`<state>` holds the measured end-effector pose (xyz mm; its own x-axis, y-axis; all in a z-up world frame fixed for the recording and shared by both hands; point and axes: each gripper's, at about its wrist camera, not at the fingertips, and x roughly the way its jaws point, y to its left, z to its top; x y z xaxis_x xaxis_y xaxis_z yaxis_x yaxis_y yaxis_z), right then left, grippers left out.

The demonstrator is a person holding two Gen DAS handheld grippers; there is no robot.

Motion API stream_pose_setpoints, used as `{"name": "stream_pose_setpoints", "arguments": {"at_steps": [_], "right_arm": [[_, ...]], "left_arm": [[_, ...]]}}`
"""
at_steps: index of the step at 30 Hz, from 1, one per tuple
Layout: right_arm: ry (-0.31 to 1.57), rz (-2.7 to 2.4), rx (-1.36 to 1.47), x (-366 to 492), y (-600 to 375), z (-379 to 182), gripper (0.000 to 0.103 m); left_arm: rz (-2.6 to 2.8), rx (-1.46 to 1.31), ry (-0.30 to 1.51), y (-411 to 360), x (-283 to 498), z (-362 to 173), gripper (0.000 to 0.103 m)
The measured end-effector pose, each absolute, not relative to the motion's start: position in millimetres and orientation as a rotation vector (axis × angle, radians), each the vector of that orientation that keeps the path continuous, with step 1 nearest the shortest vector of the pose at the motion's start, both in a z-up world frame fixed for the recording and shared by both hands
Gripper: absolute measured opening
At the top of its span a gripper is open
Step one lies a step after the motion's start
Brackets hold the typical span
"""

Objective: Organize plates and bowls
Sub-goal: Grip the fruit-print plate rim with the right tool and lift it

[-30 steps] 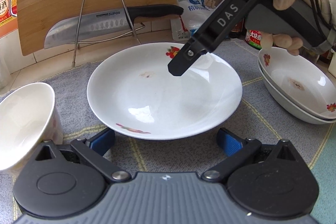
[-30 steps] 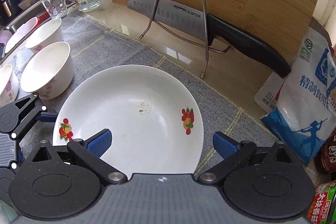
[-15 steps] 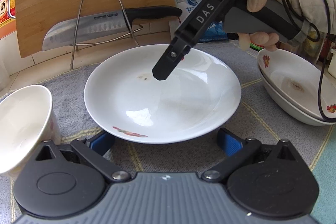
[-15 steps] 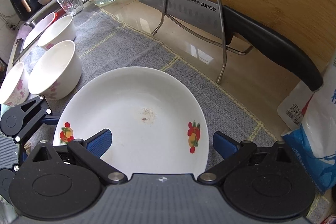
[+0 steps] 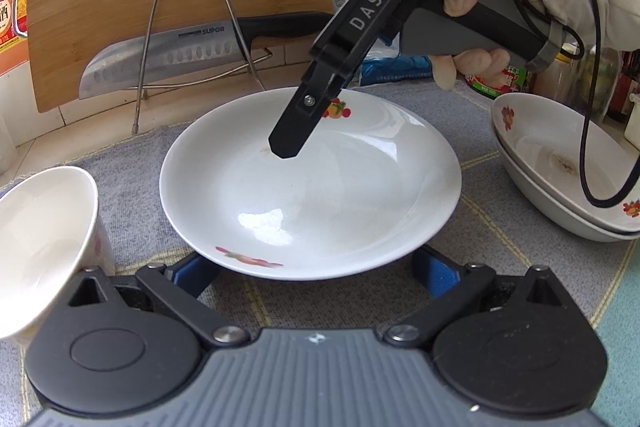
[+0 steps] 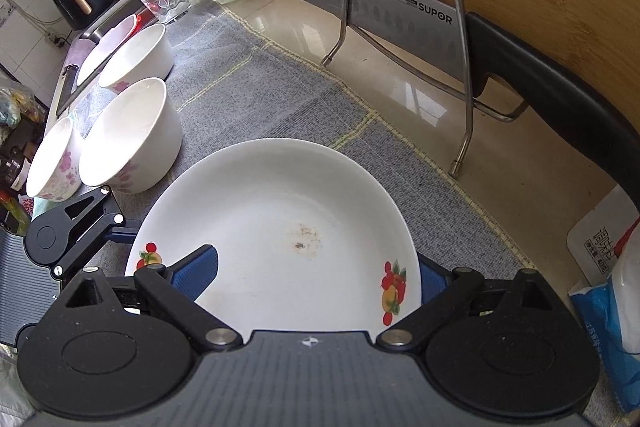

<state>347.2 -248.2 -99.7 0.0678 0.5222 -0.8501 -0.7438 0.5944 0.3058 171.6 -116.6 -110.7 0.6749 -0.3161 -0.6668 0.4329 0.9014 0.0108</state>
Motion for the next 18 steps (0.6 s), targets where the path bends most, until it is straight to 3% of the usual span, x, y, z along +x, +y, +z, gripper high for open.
{"name": "stream_pose_setpoints", "arguments": {"at_steps": [18], "right_arm": [[1.153, 0.936, -0.228, 341.2, -249.7, -99.2, 0.101]], "left_arm": [[-0.426, 0.173, 0.725, -116.2, 171.7, -106.8, 0.097]]}}
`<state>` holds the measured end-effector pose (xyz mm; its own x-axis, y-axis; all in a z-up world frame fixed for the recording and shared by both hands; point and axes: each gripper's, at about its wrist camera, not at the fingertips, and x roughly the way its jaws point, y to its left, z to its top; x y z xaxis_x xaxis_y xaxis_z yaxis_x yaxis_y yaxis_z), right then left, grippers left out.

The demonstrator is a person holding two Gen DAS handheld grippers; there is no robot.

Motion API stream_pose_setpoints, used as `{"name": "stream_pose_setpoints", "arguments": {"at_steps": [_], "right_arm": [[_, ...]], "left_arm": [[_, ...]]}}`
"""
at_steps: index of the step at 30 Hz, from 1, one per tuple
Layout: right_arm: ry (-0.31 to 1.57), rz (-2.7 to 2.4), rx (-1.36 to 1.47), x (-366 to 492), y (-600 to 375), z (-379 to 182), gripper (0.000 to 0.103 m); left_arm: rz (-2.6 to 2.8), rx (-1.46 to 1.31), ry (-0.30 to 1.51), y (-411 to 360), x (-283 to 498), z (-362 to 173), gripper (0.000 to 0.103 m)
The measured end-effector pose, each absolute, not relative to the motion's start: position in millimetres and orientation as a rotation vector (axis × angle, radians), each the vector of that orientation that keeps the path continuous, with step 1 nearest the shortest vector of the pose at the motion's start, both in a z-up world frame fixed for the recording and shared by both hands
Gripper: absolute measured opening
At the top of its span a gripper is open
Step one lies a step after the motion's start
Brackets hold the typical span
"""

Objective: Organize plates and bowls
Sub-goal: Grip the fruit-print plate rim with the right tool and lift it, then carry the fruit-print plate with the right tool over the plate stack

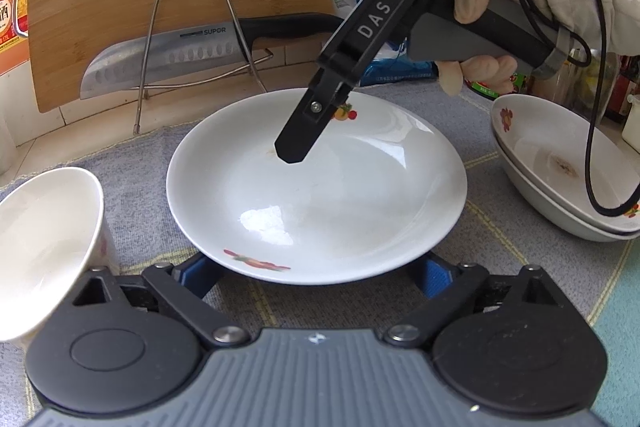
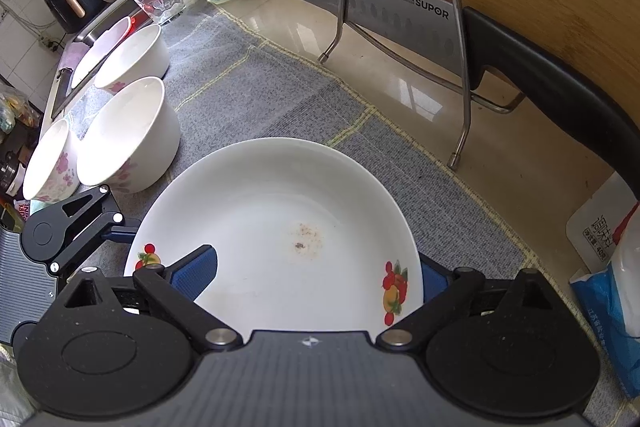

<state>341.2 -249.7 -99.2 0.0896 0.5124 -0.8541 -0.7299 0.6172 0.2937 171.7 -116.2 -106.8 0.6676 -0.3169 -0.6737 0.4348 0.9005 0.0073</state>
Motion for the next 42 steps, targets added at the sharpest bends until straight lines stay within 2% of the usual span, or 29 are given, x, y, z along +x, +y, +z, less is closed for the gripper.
{"name": "stream_pose_setpoints", "arguments": {"at_steps": [22, 42], "right_arm": [[1.119, 0.876, -0.185, 295.9, -267.9, -70.4, 0.101], [1.059, 0.731, -0.110, 226.2, -322.4, -43.7, 0.101]], "left_arm": [[-0.522, 0.209, 0.724, -119.8, 140.4, -67.8, 0.096], [-0.684, 0.278, 0.690, -144.1, 112.3, -41.0, 0.096]]}}
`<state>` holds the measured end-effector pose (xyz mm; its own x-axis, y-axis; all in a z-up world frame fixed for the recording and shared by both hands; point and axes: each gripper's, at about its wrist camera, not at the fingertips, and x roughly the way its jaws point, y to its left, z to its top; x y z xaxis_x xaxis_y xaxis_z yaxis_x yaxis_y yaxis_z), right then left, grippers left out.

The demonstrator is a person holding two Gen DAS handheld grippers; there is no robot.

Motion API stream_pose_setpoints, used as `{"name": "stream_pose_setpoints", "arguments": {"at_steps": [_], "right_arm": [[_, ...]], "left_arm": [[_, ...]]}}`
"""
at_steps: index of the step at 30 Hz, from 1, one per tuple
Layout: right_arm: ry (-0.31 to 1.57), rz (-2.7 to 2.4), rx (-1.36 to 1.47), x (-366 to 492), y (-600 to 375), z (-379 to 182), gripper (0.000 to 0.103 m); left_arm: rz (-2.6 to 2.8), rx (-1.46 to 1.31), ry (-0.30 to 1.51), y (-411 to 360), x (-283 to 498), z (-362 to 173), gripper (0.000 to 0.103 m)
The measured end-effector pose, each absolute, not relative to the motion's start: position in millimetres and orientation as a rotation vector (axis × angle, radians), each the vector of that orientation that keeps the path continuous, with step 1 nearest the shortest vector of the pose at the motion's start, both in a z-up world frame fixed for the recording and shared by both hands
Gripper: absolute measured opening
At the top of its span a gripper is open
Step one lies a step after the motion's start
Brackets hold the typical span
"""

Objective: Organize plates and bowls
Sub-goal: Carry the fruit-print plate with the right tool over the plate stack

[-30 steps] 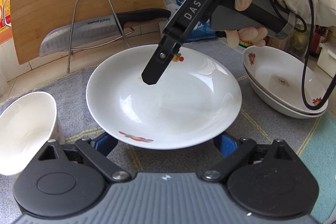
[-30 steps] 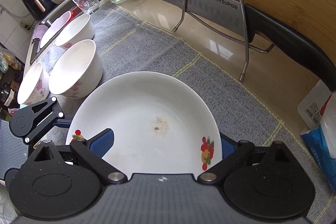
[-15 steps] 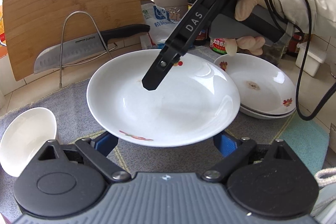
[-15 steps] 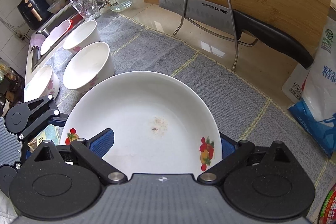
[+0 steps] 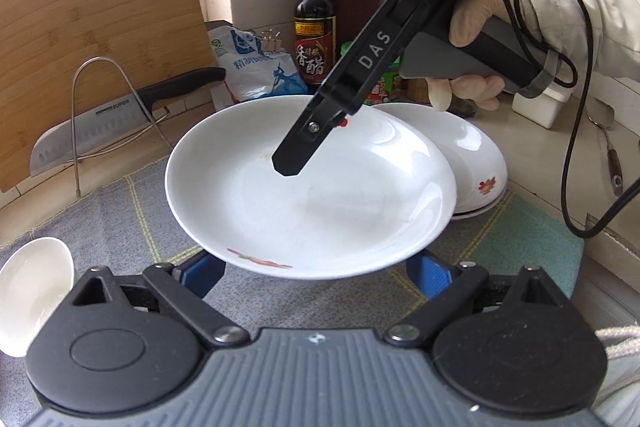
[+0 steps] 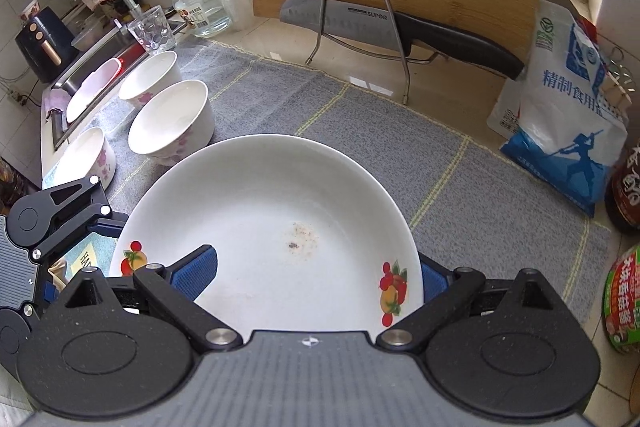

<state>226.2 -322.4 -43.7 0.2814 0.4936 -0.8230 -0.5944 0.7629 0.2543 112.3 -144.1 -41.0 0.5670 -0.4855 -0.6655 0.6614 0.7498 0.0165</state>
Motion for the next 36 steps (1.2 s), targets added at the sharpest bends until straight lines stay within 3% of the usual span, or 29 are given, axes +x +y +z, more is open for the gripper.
{"name": "stream_pose_setpoints", "arguments": {"at_steps": [36], "right_arm": [[1.092, 0.512, 0.063, 186.7, -426.1, -79.5, 0.101]], "left_arm": [[-0.902, 0.346, 0.721, -207.6, 127.3, -52.4, 0.096]]}}
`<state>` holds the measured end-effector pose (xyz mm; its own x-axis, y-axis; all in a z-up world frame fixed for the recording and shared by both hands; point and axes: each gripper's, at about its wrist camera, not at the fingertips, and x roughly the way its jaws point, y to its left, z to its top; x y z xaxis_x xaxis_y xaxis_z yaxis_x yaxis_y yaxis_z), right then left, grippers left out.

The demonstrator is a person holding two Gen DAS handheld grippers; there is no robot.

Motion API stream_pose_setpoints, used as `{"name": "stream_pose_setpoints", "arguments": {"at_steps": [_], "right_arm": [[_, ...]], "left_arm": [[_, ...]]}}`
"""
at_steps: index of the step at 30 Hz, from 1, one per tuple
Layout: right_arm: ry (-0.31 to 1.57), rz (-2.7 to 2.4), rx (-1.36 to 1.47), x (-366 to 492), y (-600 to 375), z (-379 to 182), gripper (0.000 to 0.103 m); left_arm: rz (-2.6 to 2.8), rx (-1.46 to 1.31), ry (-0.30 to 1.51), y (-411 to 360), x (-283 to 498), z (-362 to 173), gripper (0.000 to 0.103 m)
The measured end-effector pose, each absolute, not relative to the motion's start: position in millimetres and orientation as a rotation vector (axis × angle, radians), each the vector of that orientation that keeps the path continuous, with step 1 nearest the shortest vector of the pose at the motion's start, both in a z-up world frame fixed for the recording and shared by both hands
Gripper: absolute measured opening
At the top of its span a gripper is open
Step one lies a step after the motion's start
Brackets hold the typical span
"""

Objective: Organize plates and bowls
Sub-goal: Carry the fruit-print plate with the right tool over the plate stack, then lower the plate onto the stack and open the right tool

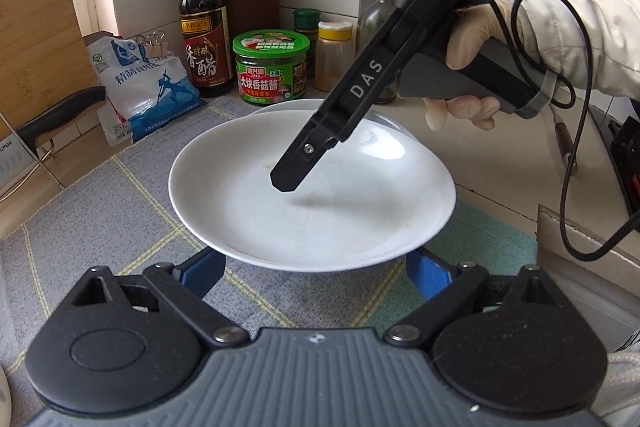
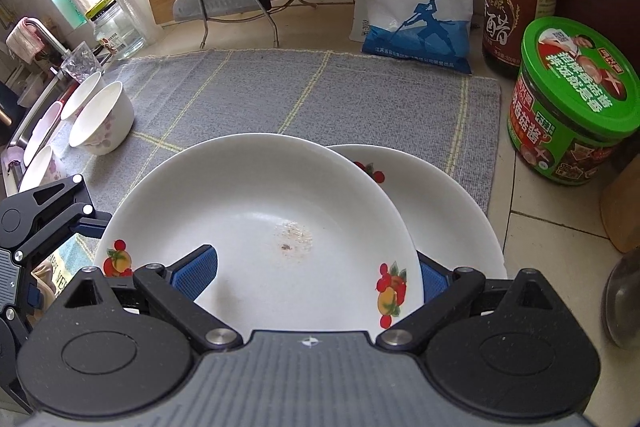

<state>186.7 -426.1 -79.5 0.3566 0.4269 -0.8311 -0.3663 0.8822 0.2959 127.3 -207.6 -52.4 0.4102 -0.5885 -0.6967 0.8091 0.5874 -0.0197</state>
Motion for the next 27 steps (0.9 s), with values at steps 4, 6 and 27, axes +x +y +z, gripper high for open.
{"name": "stream_pose_setpoints", "arguments": {"at_steps": [4, 6, 27], "right_arm": [[1.092, 0.504, 0.069, 187.2, -430.2, -81.7, 0.101], [1.091, 0.499, 0.068, 187.0, -432.1, -82.6, 0.101], [1.085, 0.433, 0.070, 177.7, -446.1, -81.4, 0.102]], "left_arm": [[-0.909, 0.353, 0.722, -209.7, 129.9, -53.2, 0.097], [-0.914, 0.355, 0.725, -210.8, 132.1, -53.7, 0.097], [-0.961, 0.385, 0.731, -217.8, 142.6, -59.4, 0.097]]}}
